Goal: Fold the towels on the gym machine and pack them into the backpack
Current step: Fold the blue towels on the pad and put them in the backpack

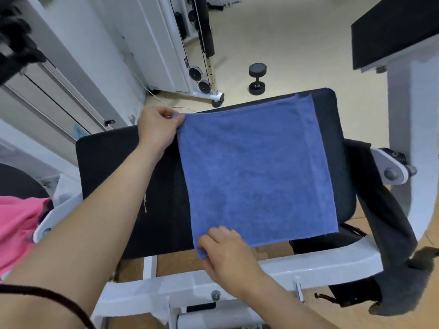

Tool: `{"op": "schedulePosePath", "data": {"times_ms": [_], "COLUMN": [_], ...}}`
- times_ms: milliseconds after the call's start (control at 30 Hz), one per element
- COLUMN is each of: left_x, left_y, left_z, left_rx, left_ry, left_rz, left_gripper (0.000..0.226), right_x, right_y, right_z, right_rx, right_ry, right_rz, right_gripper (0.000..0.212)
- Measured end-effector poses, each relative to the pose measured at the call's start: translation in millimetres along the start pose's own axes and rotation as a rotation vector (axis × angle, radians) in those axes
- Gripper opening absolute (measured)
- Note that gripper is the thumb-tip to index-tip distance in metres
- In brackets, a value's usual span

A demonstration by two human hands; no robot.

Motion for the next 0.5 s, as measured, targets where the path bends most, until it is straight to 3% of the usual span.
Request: {"op": "schedulePosePath", "data": {"times_ms": [200, 300, 400, 500], "left_x": [-12, -13, -3, 17], "left_y": [-28, -40, -30, 0], "left_z": [56, 65, 45, -3], "left_rx": [-0.306, -0.494, -0.572, -0.475], "left_ry": [0.120, 0.152, 0.141, -0.050], "left_rz": [-0.024, -0.064, -0.255, -0.535], "left_gripper": [0.007, 0.015, 0.023, 0.017], "right_x": [-21, -21, -17, -7], "right_y": [-42, -37, -5, 44], "right_z": [-11, 2, 31, 62], "right_rx": [-0.093, -0.185, -0.234, -0.173], "right_ry": [-0.117, -0.241, 0.046, 0.384], "right_rz": [0.065, 0.021, -0.146, -0.474], "right_gripper": [0.021, 0.037, 0.035, 0.027]}}
Point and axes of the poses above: each hand's wrist, its own x-axis away from the middle knuckle, its own z-axis out of the back of the hand, y = z × x, the point moved 1 cm from there along -x, towards the middle knuckle, and after that the axes turned 2 degrees about -y, right-handed, at the moved point
